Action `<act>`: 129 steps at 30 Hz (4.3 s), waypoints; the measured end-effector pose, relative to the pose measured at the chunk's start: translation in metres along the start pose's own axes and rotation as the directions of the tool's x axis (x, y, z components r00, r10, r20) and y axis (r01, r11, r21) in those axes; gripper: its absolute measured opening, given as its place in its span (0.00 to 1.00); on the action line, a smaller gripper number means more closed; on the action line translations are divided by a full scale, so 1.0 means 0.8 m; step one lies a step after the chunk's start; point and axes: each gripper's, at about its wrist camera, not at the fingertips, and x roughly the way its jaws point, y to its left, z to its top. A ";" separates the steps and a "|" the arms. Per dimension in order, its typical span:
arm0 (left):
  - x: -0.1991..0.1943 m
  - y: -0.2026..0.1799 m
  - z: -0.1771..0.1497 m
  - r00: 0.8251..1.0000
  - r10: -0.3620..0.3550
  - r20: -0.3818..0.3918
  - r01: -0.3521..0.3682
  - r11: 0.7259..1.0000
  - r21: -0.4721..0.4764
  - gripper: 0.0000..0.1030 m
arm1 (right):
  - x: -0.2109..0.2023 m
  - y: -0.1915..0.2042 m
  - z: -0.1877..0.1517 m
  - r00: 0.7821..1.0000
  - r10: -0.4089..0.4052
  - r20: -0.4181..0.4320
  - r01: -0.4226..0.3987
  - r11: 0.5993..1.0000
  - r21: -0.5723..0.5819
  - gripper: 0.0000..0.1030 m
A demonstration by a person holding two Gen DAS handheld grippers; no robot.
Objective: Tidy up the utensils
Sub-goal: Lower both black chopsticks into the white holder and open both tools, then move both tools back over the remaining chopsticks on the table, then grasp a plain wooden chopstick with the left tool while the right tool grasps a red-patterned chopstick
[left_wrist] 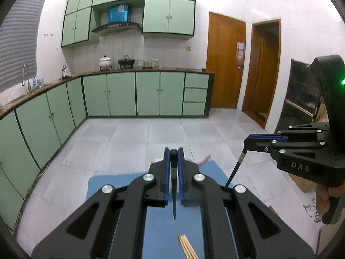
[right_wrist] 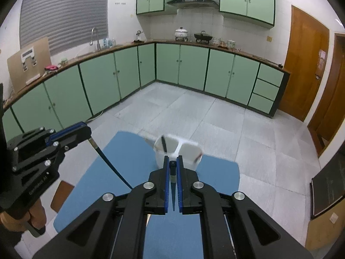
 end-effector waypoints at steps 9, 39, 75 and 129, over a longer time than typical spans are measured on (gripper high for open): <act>0.066 0.007 0.072 0.998 0.028 0.055 -0.025 0.999 -0.044 0.06 | 0.026 -0.023 0.087 0.998 -0.026 0.050 0.026 1.000 0.003 0.06; 0.161 0.035 0.049 0.997 0.074 0.012 -0.074 0.997 -0.012 0.12 | 0.151 -0.105 0.053 1.000 -0.017 -0.003 0.017 0.993 0.121 0.08; -0.097 -0.005 -0.422 0.963 0.016 -0.270 -0.065 0.983 -0.172 0.30 | 0.039 0.129 -0.496 0.989 0.113 -0.092 -0.107 0.992 0.072 0.15; -0.028 -0.035 -0.443 0.943 0.084 -0.321 -0.128 0.985 -0.119 0.14 | 0.063 0.091 -0.488 0.999 -0.008 -0.036 0.015 0.982 0.188 0.13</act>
